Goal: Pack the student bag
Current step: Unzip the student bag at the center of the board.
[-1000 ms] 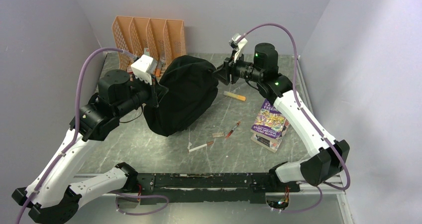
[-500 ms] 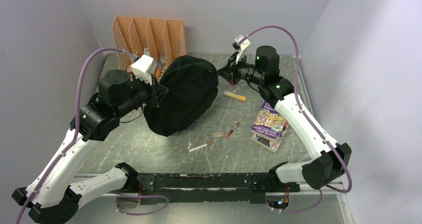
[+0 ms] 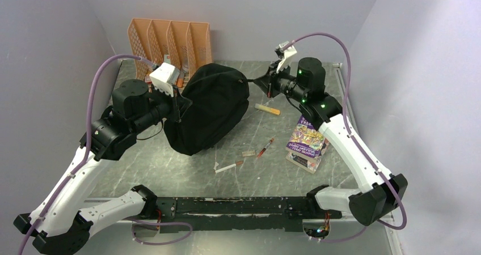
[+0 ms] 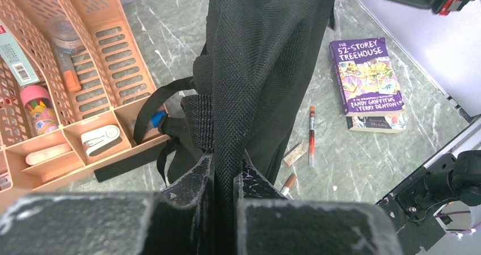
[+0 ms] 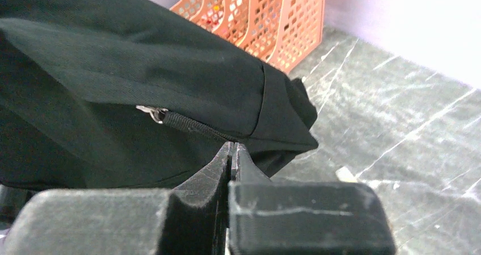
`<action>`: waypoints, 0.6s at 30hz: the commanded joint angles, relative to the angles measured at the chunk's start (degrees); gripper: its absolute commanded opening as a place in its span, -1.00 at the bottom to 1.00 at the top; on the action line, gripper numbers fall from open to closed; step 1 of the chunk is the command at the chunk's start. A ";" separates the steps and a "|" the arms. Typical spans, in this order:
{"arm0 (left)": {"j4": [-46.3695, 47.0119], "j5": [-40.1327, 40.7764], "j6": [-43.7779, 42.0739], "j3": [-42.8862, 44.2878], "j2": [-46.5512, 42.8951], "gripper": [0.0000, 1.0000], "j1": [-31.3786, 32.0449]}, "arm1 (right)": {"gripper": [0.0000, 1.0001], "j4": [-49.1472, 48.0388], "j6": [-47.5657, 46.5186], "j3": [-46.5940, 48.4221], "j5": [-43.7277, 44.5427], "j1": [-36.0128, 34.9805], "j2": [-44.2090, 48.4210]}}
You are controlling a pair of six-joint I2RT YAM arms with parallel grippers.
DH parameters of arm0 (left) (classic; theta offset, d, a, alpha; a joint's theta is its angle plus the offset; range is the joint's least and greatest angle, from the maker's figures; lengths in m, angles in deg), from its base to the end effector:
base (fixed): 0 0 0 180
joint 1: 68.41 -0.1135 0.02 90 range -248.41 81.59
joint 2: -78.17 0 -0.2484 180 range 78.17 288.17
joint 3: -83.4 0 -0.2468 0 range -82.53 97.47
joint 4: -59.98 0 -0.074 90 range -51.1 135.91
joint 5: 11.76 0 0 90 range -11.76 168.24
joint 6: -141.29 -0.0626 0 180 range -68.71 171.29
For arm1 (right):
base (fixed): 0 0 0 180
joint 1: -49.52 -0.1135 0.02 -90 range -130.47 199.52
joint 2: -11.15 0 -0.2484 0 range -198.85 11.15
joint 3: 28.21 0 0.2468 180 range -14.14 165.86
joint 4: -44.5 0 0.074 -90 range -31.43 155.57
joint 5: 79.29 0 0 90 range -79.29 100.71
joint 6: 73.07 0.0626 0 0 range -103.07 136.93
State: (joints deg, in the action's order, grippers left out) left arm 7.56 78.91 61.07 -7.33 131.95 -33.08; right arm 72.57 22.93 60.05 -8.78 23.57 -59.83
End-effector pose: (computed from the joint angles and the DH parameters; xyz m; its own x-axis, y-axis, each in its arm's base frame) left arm 0.1675 -0.1179 0.4174 -0.3308 0.0263 -0.9433 0.5205 0.8389 -0.1591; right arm 0.2654 0.1524 0.3967 -0.2413 -0.0079 -0.9704 -0.6857 0.7089 0.1648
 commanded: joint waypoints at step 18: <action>2.10 -0.75 -1.05 -0.27 -1.11 -0.90 -0.47 | -0.64 -5.98 6.42 -9.64 -5.72 0.12 1.24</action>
State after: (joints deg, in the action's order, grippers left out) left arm 7.56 78.84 60.67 -7.49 131.73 -33.08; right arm 71.50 30.16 51.96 -8.61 23.57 -61.60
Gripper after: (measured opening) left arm 0.109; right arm 0.071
